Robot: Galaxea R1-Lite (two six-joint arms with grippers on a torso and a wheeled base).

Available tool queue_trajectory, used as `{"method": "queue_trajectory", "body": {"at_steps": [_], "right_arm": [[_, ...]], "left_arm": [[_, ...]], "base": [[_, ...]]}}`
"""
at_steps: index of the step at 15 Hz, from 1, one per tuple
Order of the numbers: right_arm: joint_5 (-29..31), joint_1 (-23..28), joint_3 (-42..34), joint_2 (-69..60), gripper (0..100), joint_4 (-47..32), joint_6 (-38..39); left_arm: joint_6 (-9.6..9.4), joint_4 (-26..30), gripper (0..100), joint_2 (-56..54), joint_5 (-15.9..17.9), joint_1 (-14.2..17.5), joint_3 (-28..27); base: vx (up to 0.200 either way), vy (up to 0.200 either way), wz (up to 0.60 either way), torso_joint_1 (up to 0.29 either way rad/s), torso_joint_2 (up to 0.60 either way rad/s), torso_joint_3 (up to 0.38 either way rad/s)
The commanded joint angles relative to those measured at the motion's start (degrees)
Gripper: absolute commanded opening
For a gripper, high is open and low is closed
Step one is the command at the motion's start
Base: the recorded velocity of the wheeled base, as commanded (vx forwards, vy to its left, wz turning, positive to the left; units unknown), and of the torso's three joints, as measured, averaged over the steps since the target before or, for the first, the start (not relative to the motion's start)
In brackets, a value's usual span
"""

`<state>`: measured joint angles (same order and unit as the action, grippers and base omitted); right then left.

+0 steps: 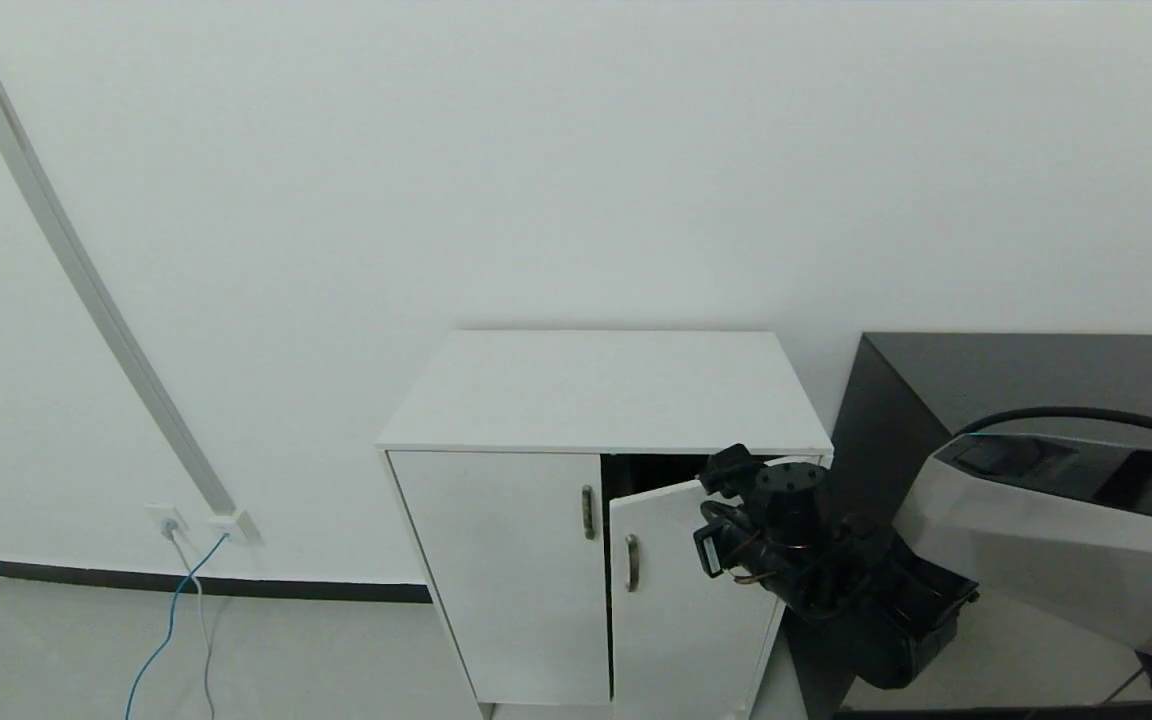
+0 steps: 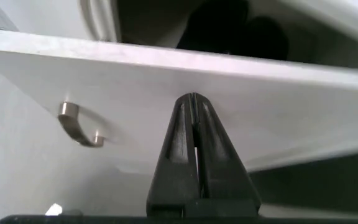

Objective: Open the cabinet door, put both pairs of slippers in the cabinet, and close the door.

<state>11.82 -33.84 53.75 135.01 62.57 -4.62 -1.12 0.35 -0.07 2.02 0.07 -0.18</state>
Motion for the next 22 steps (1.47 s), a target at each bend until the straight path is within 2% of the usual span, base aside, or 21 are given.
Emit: {"method": "queue_trajectory", "body": {"at_steps": [1, 10, 22], "right_arm": [[0.04, 0.71, 1.97, 2.27, 0, 0.0, -0.04], [-0.05, 2.9, 8.21, 5.09, 0, -0.7, 0.4], [-0.4, 4.57, 9.88, 5.17, 0, -0.79, 1.1]], "left_arm": [[-0.02, 0.0, 0, 0.07, 0.0, 0.01, 0.01], [-0.02, 0.0, 0, 0.07, 0.0, 0.01, 0.01], [-0.02, 0.0, 0, 0.07, 0.0, 0.01, 0.01]], "base": [[0.0, 0.0, 0.0, 0.0, 0.0, 0.0], [0.0, 0.0, 0.0, 0.0, 0.0, 0.0], [0.0, 0.0, 0.0, 0.0, 0.0, 0.0]]}}
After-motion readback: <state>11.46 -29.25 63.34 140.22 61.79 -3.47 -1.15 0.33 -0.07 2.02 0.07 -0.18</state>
